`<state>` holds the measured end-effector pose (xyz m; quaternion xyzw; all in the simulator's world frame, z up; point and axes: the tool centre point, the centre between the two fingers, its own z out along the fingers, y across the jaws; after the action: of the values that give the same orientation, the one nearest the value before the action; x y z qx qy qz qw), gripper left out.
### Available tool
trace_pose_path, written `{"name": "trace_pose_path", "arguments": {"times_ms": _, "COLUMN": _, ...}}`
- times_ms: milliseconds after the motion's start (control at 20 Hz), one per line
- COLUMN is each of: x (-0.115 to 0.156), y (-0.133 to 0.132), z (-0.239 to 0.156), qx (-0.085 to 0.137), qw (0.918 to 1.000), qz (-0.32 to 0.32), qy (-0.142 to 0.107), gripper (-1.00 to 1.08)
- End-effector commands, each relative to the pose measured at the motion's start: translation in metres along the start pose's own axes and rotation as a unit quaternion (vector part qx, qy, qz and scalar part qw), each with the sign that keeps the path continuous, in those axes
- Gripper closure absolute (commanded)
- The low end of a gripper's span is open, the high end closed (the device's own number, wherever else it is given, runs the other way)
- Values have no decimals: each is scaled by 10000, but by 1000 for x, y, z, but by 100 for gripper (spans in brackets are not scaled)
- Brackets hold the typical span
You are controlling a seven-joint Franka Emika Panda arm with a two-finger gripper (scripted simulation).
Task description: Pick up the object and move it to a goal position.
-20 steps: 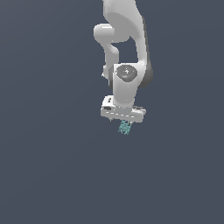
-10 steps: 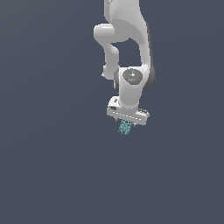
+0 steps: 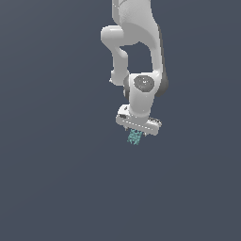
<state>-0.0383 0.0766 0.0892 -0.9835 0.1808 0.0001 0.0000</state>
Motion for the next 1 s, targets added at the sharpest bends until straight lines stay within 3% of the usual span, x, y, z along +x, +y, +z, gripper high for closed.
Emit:
{"name": "trace_pose_path", "arguments": {"times_ms": 0, "x": 0, "y": 0, "z": 4, "qx": -1, "qw": 10000, "qz": 0, "qy": -2, "gripper": -92}}
{"name": "trace_pose_path", "arguments": {"times_ms": 700, "x": -1, "y": 0, "z": 49, "qx": 0, "qw": 10000, "qz": 21, "qy": 1, "gripper": -92}}
{"name": "trace_pose_path", "arguments": {"times_ms": 750, "x": -1, "y": 0, "z": 49, "qx": 0, "qw": 10000, "qz": 21, "qy": 1, "gripper": 108}}
{"name": "trace_pose_path", "arguments": {"times_ms": 950, "x": -1, "y": 0, "z": 49, "qx": 0, "qw": 10000, "qz": 21, "qy": 1, "gripper": 108}}
